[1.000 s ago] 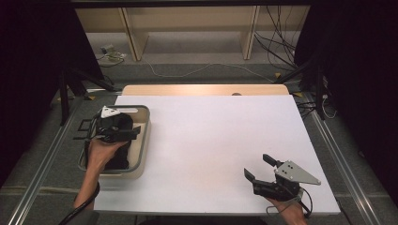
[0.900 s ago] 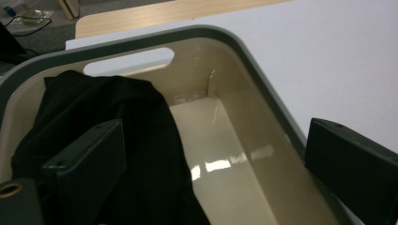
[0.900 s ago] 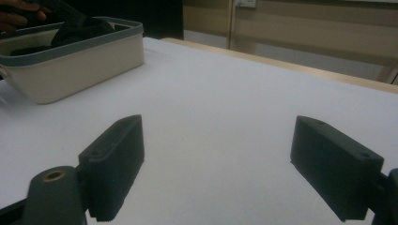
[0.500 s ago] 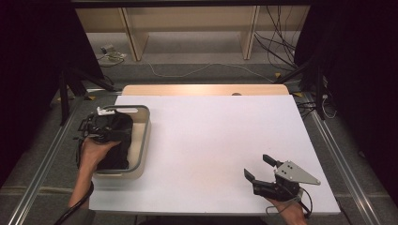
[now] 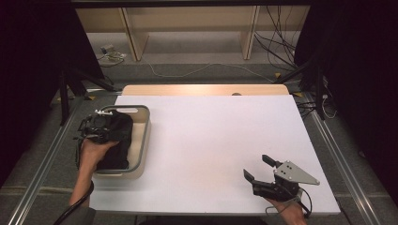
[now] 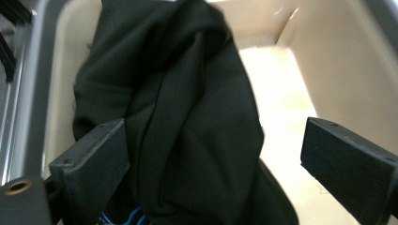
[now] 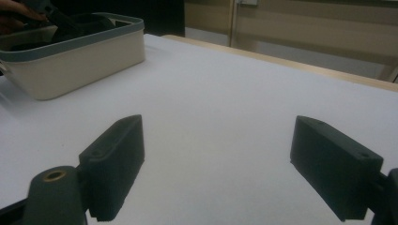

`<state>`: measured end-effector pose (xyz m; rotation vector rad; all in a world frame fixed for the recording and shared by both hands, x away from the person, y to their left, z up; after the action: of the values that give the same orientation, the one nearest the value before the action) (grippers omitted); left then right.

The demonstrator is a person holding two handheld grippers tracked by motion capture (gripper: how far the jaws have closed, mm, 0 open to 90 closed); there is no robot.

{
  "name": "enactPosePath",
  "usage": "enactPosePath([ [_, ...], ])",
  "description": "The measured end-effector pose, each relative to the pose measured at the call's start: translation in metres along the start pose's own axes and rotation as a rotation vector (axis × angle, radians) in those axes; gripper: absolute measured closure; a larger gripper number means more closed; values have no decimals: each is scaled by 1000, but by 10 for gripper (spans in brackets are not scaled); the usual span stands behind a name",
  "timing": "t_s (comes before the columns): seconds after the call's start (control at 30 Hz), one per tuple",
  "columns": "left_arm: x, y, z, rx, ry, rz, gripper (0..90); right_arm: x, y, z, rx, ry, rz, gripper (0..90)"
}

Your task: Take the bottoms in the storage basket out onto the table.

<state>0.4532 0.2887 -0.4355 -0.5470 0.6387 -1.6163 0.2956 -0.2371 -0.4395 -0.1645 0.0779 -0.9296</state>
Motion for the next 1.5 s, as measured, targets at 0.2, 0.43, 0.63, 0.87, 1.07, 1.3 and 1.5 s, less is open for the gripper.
enactPosePath([
  [0.2,0,15,-8,-101,-6,-14,78,0,0,0,-2,2,1,188],
  [0.43,-1,28,-13,-157,-23,-15,77,0,1,0,-5,2,0,190],
  [0.63,-3,35,-15,-214,-34,-35,76,0,1,0,-7,1,0,190],
  [0.87,-2,41,-18,-249,-36,-27,75,0,1,0,-9,5,0,191],
  [1.07,-3,42,-18,-256,-22,-5,175,0,1,-1,-9,5,1,192],
  [1.3,-7,37,-17,-247,-33,6,451,2,1,0,-6,27,1,199],
  [1.5,-11,32,-16,-222,-31,-20,644,2,1,-1,-10,21,1,204],
])
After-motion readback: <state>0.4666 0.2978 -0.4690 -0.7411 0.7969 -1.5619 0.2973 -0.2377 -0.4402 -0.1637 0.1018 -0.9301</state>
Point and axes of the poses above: each handheld gripper's, and its own axes: y roughly forward along the jaws, z roughly out of its top, x roughly to its right, the point moved 1 cm from there along y, roughly forward along the jaws, and after that the axes turned 9 degrees about x, right-handed, at the moved point
